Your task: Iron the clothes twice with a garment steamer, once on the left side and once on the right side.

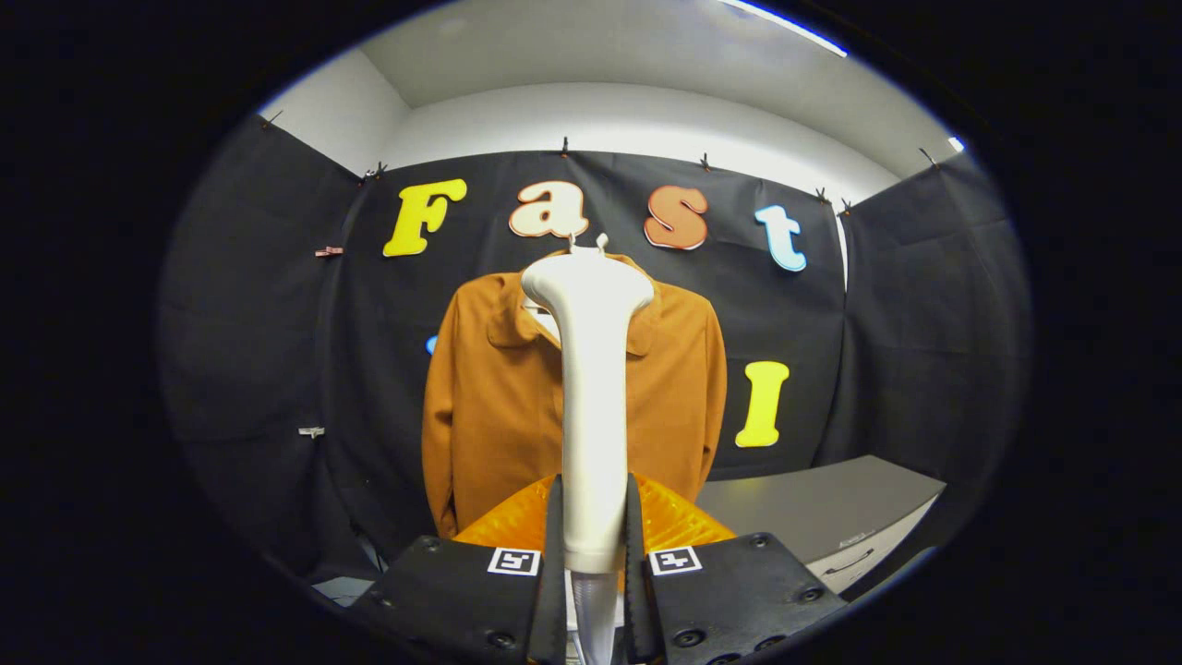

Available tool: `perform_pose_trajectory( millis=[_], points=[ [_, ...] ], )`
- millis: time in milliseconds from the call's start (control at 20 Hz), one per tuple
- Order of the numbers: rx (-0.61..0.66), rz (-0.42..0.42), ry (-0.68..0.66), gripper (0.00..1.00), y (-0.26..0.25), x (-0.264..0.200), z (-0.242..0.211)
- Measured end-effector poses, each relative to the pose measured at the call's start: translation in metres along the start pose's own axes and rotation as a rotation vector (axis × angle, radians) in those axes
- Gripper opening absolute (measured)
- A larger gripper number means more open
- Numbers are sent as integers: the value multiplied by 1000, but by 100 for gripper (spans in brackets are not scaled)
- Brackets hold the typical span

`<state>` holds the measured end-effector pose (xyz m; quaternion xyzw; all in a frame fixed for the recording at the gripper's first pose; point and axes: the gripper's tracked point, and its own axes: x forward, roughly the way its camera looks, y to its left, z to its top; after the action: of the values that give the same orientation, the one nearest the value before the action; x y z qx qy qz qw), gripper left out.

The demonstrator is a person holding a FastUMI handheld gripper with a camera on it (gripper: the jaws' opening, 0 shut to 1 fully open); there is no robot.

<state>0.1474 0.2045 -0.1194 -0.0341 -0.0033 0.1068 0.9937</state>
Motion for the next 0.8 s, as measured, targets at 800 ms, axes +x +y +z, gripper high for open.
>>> perform_pose_trajectory(
  millis=[800],
  points=[
    [-194,69,63,28,77,91,-66]
  ],
)
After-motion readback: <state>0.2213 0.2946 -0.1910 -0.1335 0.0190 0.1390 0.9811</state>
